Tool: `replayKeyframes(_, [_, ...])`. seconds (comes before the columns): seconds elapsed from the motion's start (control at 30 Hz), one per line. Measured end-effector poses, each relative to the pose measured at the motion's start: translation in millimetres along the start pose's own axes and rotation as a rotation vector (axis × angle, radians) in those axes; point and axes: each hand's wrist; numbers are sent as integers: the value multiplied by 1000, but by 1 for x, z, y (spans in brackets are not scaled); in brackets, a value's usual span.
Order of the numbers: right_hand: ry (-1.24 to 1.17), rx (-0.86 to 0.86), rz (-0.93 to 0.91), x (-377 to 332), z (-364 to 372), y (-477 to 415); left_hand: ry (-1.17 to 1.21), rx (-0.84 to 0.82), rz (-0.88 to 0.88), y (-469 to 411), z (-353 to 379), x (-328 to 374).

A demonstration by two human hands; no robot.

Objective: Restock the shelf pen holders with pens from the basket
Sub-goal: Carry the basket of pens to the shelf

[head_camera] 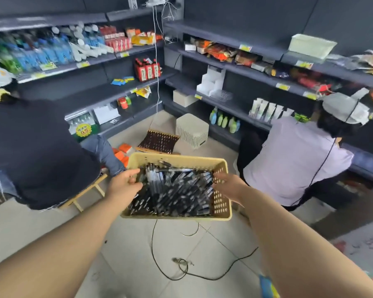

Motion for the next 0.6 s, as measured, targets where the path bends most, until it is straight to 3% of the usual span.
replayKeyframes(0.2, [-38,39,8,-44,8,-86,0,-27,-12,-107,29,17])
replayKeyframes(0.6, [-78,173,188,-137,40,-224,-224,-402,246,-354,63,69])
Point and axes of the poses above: each hand's wrist, its own y-axis away from the middle knuckle, its own z-axis out of the palm, x = y × z, and after that the axes turned 13 degrees about x, right-handed
